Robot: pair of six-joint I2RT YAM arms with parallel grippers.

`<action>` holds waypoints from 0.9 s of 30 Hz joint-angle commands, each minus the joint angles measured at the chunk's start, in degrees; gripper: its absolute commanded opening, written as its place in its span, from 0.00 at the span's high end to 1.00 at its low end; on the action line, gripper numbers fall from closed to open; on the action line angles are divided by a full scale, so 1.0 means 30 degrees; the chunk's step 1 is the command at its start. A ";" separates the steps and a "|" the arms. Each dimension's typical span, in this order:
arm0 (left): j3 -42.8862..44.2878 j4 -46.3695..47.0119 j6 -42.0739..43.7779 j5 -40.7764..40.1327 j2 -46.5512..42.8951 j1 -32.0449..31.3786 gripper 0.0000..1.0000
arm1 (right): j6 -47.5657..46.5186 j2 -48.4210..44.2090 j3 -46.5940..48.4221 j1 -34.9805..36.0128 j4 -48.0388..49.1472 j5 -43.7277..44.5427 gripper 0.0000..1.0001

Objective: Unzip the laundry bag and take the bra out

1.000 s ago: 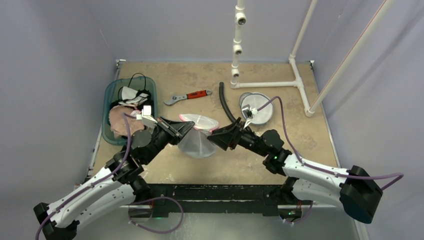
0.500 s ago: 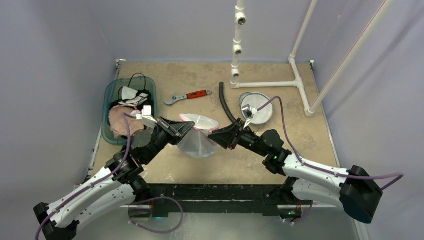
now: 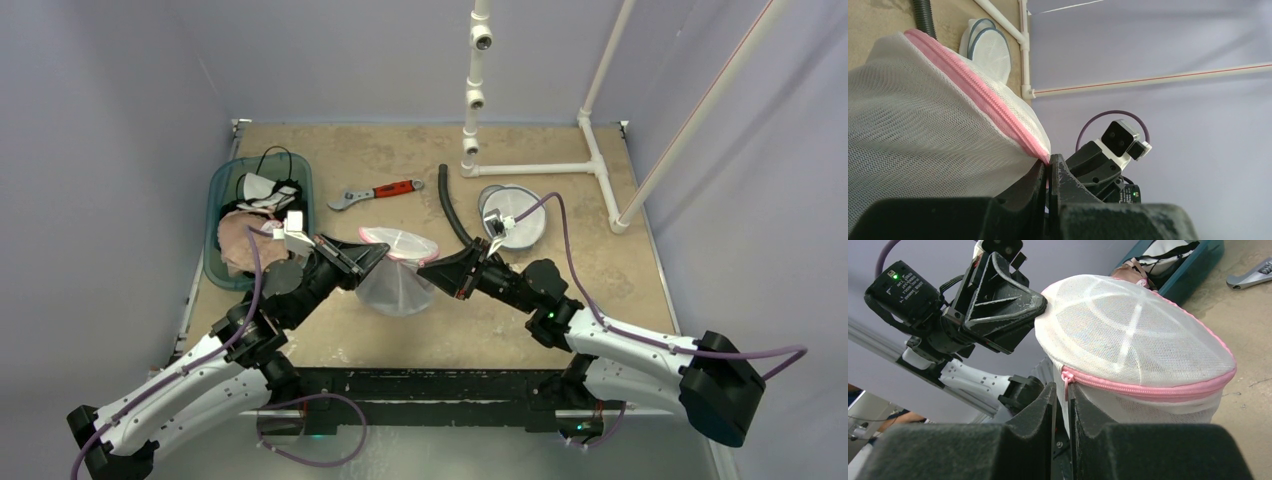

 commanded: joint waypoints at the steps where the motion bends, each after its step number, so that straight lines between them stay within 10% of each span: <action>1: 0.0746 0.1676 0.0165 0.0239 -0.0237 -0.0041 1.00 | -0.0042 0.0045 0.0859 0.0091 0.1013 0.0361 0.86; 12: 0.0713 0.1318 0.0272 0.0016 -0.0597 -0.0051 1.00 | -0.0486 -0.0397 0.0630 0.0093 0.0521 0.0433 1.00; 27: 0.0601 0.0850 0.0581 0.0312 -0.0529 -0.0024 1.00 | -0.3117 -0.2808 0.0797 0.0085 -0.7933 0.6257 1.00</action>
